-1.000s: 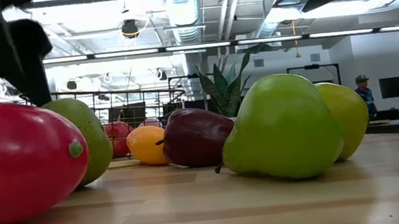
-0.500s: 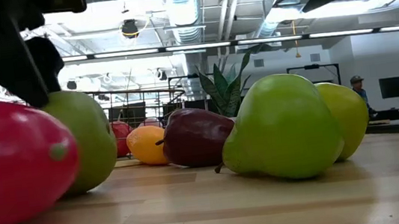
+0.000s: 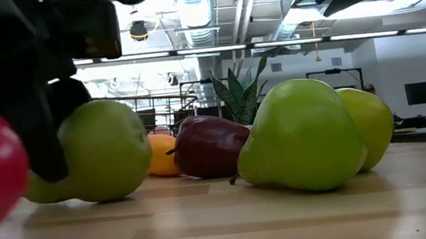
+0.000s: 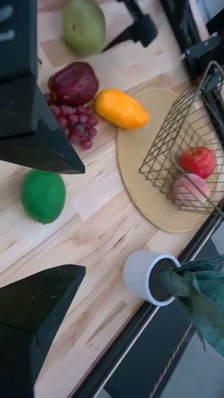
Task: Build produce basket
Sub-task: Put the left pear into the wire basket
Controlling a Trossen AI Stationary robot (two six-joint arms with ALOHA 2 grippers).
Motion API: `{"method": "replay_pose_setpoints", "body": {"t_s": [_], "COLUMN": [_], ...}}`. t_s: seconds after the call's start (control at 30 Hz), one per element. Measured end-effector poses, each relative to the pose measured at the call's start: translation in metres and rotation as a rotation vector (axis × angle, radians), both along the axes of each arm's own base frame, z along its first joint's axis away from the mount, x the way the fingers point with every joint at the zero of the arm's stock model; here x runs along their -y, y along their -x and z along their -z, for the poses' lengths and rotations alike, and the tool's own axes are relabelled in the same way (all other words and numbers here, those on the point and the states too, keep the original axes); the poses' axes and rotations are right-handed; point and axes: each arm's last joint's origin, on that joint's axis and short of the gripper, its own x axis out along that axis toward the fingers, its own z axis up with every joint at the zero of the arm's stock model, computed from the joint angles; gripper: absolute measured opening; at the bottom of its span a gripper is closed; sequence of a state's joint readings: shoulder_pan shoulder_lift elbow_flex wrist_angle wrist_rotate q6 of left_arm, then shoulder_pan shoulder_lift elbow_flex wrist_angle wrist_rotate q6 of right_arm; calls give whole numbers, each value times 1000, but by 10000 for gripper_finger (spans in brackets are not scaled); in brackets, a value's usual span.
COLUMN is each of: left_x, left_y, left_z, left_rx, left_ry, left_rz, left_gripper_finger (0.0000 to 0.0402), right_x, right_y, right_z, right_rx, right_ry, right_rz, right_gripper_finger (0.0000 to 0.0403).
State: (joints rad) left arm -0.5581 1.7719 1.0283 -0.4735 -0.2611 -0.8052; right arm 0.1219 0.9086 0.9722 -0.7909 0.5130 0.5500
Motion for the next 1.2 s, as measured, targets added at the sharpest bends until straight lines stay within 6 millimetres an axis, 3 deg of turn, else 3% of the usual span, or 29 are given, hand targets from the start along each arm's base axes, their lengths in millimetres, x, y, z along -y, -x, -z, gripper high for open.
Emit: {"method": "replay_pose_setpoints", "body": {"t_s": [0.47,0.9,1.2], "left_x": [-20,-30,-33], "left_y": [-12,-18,-10], "left_z": [-4,-6,-43], "left_rx": [41,52,134], "left_ry": [-52,-26,92], "left_rz": [-39,-98,-208], "left_gripper_finger": [339,291,289], "right_x": [-2,-2,-2], "right_y": [-18,-19,-19], "right_z": [12,13,13], "right_rx": [-78,-82,-78], "right_ry": [16,15,14], "right_rz": [-5,-6,-6], "right_gripper_finger": [273,273,273]}}
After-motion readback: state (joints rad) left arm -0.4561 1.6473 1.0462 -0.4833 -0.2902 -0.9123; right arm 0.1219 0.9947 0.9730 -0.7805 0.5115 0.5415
